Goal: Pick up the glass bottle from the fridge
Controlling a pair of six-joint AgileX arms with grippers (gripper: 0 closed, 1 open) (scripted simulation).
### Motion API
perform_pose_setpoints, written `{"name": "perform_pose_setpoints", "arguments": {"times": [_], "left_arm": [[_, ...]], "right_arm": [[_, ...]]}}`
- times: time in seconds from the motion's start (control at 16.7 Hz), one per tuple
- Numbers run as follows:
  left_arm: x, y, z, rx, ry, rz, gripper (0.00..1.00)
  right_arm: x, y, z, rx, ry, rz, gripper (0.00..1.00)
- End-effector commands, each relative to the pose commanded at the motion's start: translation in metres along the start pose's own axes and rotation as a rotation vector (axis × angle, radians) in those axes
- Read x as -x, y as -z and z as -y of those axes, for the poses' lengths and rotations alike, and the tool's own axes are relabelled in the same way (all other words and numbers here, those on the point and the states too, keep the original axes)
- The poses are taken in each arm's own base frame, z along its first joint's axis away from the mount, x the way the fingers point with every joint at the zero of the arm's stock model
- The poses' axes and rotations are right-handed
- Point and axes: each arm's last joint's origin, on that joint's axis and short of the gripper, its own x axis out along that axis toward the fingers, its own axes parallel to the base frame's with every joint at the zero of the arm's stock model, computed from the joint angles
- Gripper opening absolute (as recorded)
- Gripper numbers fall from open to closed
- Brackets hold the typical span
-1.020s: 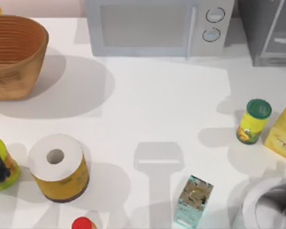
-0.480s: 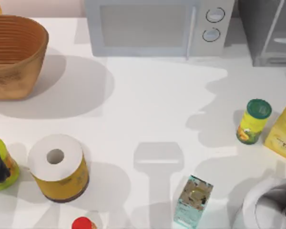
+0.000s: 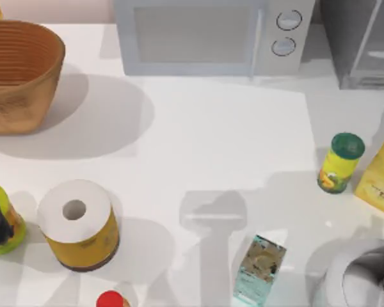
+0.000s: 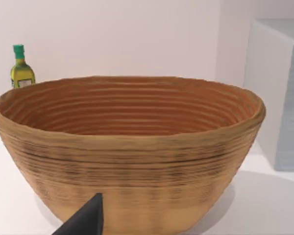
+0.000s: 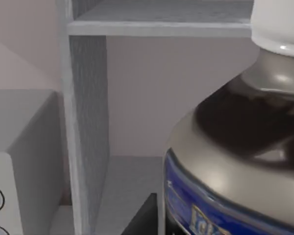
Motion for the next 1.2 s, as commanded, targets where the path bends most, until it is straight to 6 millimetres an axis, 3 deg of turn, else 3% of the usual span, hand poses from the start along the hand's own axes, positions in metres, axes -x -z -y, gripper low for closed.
{"name": "perform_pose_setpoints", "arguments": {"times": [0.24,0.42,0.78,1.2], "left_arm": [[0.0,0.0,0.0,0.0,0.0,0.0,1.0],[0.0,0.0,0.0,0.0,0.0,0.0,1.0],[0.0,0.0,0.0,0.0,0.0,0.0,1.0],[0.0,0.0,0.0,0.0,0.0,0.0,1.0]], "right_arm": [[0.067,0.028,-0.02,-0.012,0.0,-0.001,0.0],[0.096,0.058,-0.027,-0.016,-0.002,0.003,0.0],[0.111,0.094,-0.033,-0.016,-0.009,-0.002,0.0],[0.111,0.091,-0.033,-0.017,-0.003,0.007,0.0]]}}
